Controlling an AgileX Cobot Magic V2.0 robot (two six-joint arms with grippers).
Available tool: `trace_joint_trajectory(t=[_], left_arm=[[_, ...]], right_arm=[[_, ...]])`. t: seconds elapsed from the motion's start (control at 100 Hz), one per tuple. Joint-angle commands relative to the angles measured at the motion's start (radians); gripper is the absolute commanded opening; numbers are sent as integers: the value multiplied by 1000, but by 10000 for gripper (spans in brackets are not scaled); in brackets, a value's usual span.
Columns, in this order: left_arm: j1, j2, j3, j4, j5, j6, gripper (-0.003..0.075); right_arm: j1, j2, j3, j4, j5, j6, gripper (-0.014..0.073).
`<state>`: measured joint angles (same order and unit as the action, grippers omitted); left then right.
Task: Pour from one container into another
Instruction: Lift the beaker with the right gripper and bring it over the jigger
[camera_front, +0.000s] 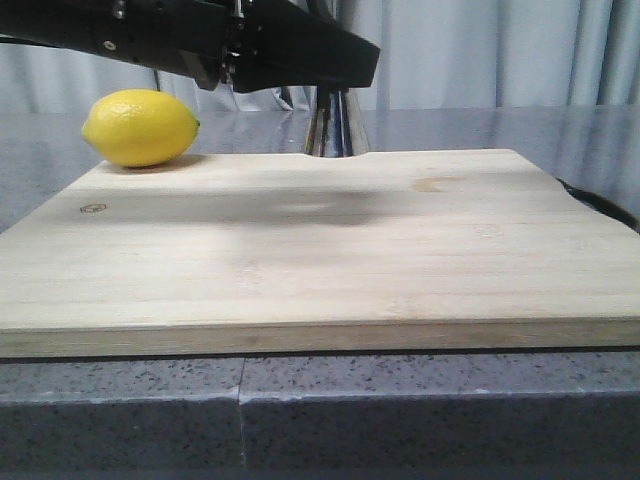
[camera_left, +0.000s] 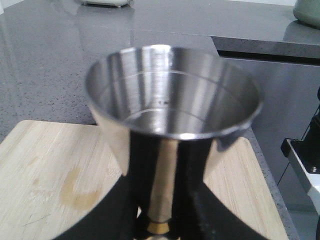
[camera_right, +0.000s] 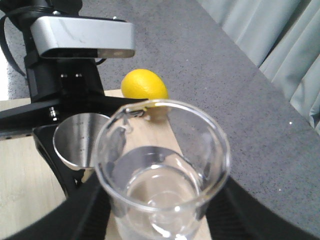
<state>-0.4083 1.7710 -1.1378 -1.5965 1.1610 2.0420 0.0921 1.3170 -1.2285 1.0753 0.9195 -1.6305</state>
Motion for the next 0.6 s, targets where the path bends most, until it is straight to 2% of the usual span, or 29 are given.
trace_joint_trajectory(t=[0.0,0.27,0.42,0.59], left_arm=[[-15,-37,-29,-64,99,-17,-13],[-28,-37,-29,-46,99,-19,-13],[-28,-37,-29,-46,95,-21,-13],[-28,-37,-29,-46,95,-21,-13]], right_arm=[[5,-15,-57,6,-30,29,120],[11,52,-184,-66,35,96,120],[74,74,-244,-195,36,142,120],[121,78,-267,-247,32,150,120]])
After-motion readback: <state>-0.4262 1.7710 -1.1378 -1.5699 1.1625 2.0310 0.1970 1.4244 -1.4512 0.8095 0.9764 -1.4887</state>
